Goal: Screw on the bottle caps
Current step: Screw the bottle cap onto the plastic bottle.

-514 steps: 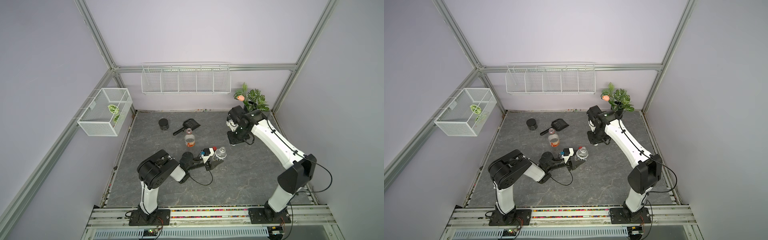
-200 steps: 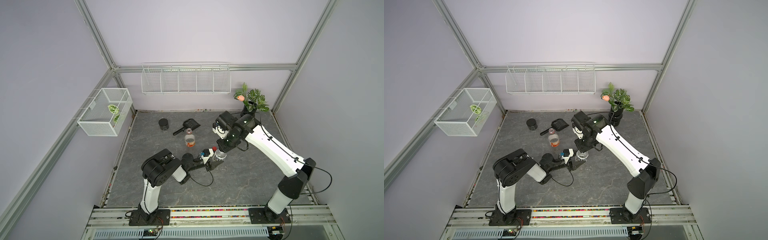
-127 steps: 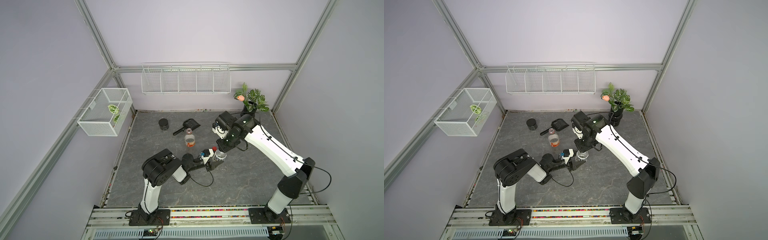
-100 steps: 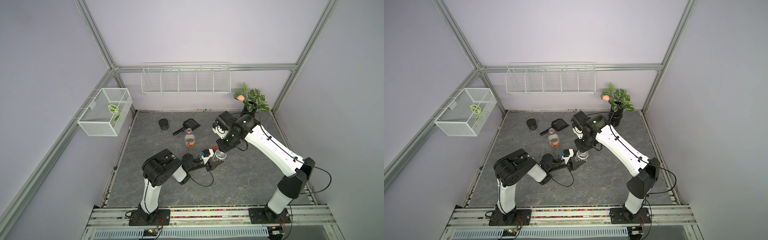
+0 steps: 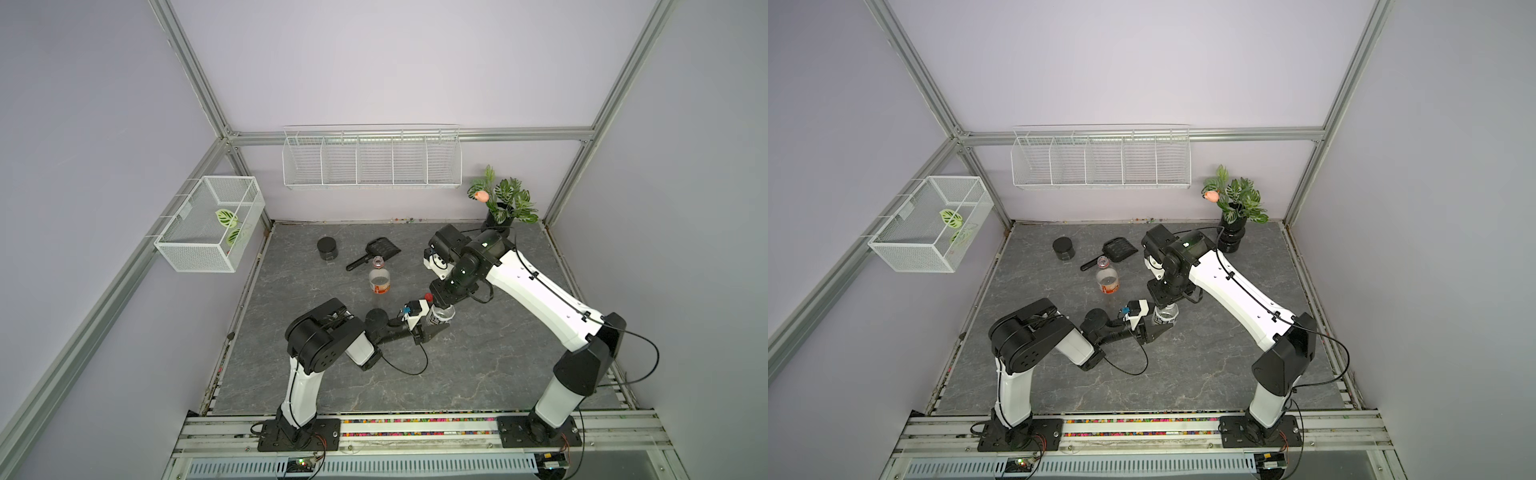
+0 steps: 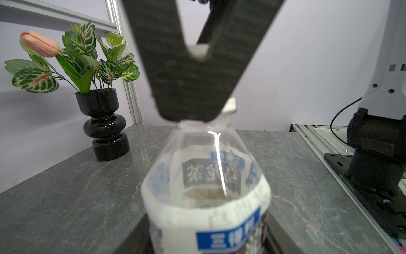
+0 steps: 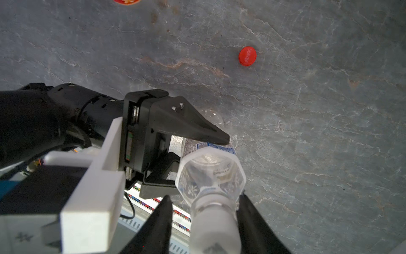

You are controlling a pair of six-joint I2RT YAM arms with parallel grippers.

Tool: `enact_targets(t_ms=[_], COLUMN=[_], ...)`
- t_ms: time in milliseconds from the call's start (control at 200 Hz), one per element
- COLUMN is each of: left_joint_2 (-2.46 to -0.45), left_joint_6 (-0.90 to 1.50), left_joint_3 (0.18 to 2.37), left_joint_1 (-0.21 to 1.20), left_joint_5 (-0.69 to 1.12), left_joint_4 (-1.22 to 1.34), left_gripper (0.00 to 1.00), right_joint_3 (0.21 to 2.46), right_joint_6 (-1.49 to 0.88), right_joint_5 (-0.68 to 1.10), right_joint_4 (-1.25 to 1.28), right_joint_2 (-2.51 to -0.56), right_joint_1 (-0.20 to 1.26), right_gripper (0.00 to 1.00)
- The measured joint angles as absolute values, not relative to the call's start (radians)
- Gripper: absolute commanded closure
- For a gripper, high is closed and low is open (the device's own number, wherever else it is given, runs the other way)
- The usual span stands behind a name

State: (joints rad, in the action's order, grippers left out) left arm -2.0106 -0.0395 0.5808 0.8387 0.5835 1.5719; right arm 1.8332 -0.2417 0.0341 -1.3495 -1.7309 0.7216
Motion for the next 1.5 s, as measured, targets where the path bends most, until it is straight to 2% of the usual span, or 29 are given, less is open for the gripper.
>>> enact_targets(t_ms=[340, 585, 660, 855, 1500], left_joint_2=[-2.012, -2.012, -2.012, -2.012, -2.012], left_joint_6=[-0.039, -0.039, -0.039, -0.039, -0.038], left_joint_3=[0.581, 0.581, 0.581, 0.581, 0.581], left_joint_1=[0.839, 0.839, 0.839, 0.839, 0.838], left_joint_5=[0.583, 0.583, 0.583, 0.584, 0.583], left_joint_4=[1.575, 1.575, 1.575, 1.575, 1.576], left_gripper=[0.45, 0.46, 0.46, 0.46, 0.46], right_joint_3=[1.826, 1.742, 1.741, 1.701, 1.687], right_joint_6=[-0.25, -0.27, -0.274, -0.269, -0.253], right_joint_5=[0.054, 0.103, 0.111, 0.152, 0.234], right_joint_4=[-1.333, -1.271, -1.267, -1.253, -1.225], right_joint_2=[-1.676, -1.53, -1.521, -1.528, -1.579], right_joint_1=[0.705, 0.618, 0.606, 0.604, 0.589], right_gripper=[0.39, 0.52, 0.6, 0.68, 0.76])
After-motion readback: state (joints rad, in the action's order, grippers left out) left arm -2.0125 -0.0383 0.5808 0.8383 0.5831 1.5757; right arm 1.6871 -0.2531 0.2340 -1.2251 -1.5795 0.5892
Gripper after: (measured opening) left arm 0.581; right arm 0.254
